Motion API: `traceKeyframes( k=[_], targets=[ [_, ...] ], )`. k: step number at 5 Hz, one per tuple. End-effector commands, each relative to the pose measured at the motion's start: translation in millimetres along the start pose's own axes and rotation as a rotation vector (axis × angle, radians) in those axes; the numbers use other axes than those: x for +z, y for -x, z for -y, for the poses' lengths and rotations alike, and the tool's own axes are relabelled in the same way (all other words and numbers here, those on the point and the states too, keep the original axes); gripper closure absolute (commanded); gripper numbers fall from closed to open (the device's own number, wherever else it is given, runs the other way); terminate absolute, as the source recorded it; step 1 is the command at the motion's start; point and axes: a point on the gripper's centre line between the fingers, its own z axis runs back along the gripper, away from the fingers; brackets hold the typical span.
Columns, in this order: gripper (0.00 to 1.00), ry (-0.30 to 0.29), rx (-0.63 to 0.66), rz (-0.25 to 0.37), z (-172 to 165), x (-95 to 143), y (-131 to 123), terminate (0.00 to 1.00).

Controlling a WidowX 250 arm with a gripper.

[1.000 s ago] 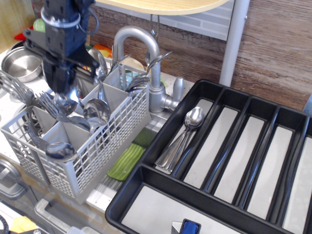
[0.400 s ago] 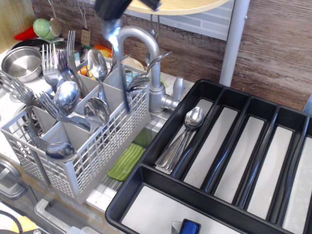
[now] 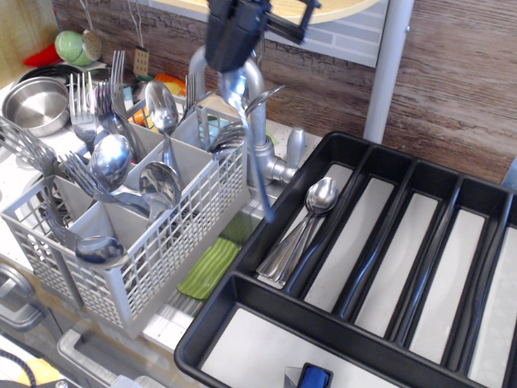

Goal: Put small spoon from basket to tray

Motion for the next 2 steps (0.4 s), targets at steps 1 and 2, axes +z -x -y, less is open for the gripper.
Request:
traceKeyframes(
  k=[1,2],
  targets=[
    [1.00,0.001,-0.016,0.063,4.2,-12.4,-15.1,0.00],
    [1.00,-0.023,-0.036,0.038,11.7,-32.1,-28.2,0.00]
  ],
)
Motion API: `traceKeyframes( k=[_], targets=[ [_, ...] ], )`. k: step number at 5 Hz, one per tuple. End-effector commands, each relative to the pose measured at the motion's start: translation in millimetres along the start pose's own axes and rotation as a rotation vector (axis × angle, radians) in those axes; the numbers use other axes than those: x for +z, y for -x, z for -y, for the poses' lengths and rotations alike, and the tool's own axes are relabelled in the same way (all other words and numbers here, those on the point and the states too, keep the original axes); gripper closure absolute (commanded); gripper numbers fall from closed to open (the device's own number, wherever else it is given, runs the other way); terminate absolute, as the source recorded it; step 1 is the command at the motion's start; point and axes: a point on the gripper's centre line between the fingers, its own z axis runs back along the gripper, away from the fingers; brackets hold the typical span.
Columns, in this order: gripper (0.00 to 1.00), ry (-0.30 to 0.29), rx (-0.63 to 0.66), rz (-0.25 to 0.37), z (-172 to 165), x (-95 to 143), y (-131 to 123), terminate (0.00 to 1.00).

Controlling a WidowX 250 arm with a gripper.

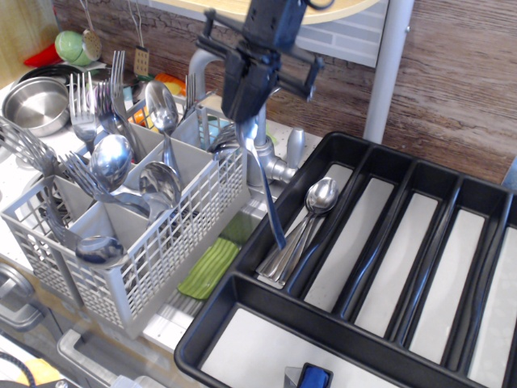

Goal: Put small spoon from basket to tray

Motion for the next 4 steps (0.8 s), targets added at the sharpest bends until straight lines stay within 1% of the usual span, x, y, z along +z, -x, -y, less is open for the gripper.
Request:
traceKeyframes(
  k=[1,2,3,4],
  targets=[
    [1.00,-0.049,-0.008,-0.014,1.5,-20.5,-4.8,0.00],
    [1.00,-0.040,-0.013,0.010,-0.2,-34.2,-8.3,0.00],
    [1.00,-0.066,-0.014,0.045,3.2,-37.1,-14.1,0.00],
    [1.00,-0.106,0.021,0.099,16.5,-38.4,-21.9,1.00]
  ],
)
